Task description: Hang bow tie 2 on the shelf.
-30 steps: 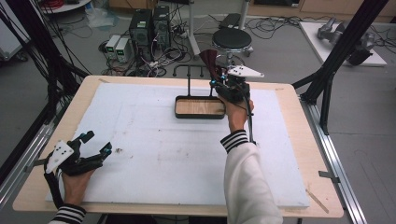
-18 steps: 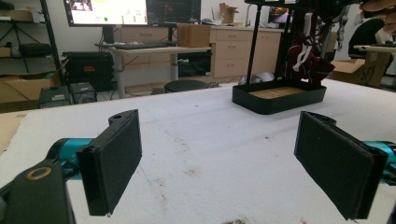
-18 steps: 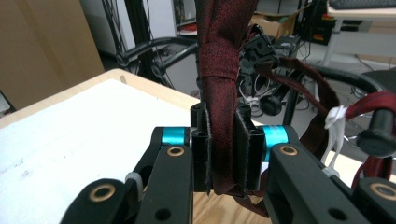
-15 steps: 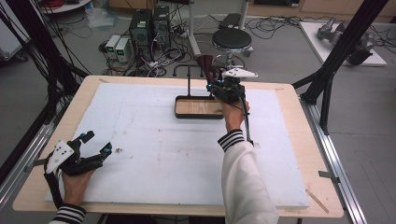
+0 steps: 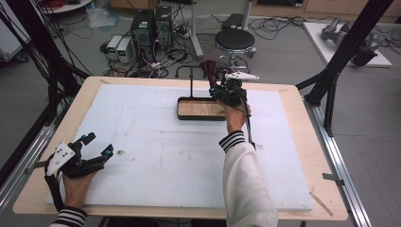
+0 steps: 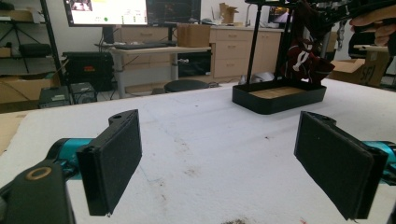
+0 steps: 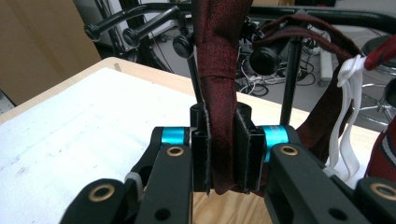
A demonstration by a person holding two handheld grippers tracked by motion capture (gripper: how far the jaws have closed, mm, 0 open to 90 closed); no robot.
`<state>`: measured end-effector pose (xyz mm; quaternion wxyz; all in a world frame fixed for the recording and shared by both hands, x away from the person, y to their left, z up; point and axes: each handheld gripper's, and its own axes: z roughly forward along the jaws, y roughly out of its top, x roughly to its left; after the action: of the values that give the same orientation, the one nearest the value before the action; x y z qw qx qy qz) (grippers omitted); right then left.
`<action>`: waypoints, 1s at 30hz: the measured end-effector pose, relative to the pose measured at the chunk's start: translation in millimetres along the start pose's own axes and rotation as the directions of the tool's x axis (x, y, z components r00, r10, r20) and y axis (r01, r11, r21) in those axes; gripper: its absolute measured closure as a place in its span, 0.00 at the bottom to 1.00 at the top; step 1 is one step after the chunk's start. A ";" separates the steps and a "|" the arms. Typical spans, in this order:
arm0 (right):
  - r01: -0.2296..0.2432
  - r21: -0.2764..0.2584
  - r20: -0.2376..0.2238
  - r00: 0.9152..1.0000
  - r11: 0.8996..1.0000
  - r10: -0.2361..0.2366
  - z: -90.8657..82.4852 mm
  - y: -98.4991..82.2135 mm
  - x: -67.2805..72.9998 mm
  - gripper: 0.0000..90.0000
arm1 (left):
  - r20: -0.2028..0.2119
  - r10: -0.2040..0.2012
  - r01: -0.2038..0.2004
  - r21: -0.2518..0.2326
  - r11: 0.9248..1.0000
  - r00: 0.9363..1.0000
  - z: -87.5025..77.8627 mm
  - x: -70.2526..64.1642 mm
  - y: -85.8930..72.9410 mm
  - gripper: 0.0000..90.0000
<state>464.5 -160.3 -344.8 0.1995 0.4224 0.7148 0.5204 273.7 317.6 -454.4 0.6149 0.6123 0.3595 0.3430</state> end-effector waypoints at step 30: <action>-0.062 0.166 0.014 0.998 0.984 0.060 17.2 -16.6 -12.5 0.87 | 0.000 0.001 -0.001 0.000 1.000 1.000 0.0 -0.1 0.0 0.17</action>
<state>477.4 -162.3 -368.4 0.1507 0.4616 0.7416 0.4628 273.7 317.5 -454.4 0.6146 0.6126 0.3594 0.3433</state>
